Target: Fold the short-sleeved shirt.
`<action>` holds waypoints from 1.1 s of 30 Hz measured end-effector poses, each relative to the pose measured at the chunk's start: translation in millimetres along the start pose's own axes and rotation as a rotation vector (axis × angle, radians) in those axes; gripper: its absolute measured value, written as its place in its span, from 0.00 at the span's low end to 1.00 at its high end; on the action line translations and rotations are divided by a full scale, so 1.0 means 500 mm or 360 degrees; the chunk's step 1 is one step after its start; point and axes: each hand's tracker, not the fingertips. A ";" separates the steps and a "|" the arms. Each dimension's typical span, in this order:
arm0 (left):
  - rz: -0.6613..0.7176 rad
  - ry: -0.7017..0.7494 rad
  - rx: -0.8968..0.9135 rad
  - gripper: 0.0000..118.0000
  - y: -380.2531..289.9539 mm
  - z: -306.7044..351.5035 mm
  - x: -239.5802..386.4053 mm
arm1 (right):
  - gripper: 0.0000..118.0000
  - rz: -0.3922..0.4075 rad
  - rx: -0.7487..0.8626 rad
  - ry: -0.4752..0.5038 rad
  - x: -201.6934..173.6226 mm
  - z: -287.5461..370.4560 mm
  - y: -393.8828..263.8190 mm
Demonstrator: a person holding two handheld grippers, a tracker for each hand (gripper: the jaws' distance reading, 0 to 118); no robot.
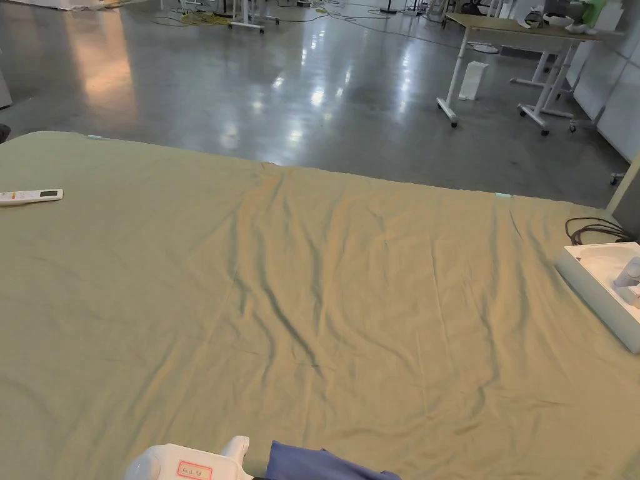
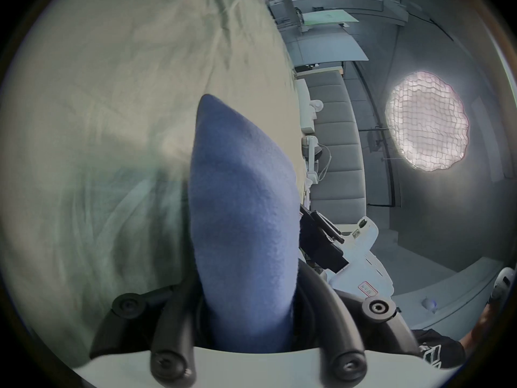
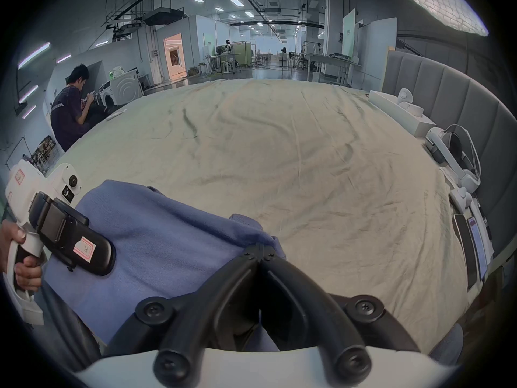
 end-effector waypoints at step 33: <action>0.0089 0.0850 0.0391 0.19 0.108 0.800 -0.040 | 0.00 -0.0063 0.0635 -0.0208 0.071 0.155 0.329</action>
